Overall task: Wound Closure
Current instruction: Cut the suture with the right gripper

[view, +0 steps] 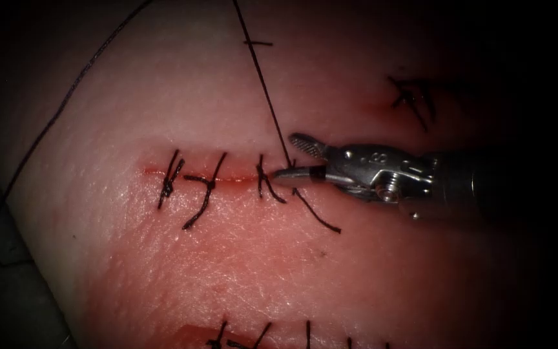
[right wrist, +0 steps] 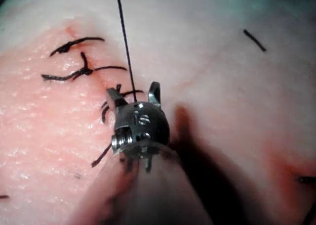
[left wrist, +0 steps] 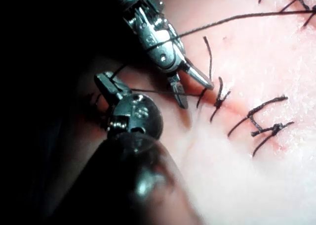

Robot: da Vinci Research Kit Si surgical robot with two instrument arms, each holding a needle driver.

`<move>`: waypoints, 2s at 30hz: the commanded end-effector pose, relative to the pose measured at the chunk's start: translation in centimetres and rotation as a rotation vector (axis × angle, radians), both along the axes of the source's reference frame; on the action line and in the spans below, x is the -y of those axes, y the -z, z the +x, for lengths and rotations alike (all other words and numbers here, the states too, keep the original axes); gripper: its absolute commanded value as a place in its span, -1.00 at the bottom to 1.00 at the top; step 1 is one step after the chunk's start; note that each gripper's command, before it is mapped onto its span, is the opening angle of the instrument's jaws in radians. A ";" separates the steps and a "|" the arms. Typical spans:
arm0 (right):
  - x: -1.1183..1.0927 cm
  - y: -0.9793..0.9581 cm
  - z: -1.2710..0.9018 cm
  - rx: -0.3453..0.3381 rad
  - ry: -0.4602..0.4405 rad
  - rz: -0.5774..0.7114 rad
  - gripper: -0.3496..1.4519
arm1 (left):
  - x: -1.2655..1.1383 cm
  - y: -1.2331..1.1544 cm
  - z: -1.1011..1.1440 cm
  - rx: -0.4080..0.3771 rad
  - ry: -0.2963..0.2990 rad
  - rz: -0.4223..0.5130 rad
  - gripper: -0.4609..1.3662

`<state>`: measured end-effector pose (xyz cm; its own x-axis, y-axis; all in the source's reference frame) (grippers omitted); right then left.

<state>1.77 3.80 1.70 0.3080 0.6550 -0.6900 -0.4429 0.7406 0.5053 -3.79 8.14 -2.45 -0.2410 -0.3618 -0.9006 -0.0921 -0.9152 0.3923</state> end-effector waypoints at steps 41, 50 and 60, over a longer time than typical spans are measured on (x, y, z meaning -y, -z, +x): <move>-0.04 -0.23 0.42 -0.007 -0.038 -0.026 0.41 | 0.00 0.01 -0.05 -0.008 0.002 -0.005 -0.88; -0.01 -0.30 0.45 -0.007 -0.042 -0.036 0.41 | 0.00 0.01 -0.08 -0.009 0.003 -0.005 -0.88; -0.01 -0.31 0.53 -0.006 -0.042 -0.040 0.37 | 0.00 0.01 -0.11 -0.008 0.004 -0.005 -0.88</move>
<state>2.31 3.81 2.01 0.2752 0.6398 -0.7176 -0.4732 0.7399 0.4782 -3.90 8.14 -2.46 -0.2484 -0.3657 -0.8970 -0.0983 -0.9117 0.3989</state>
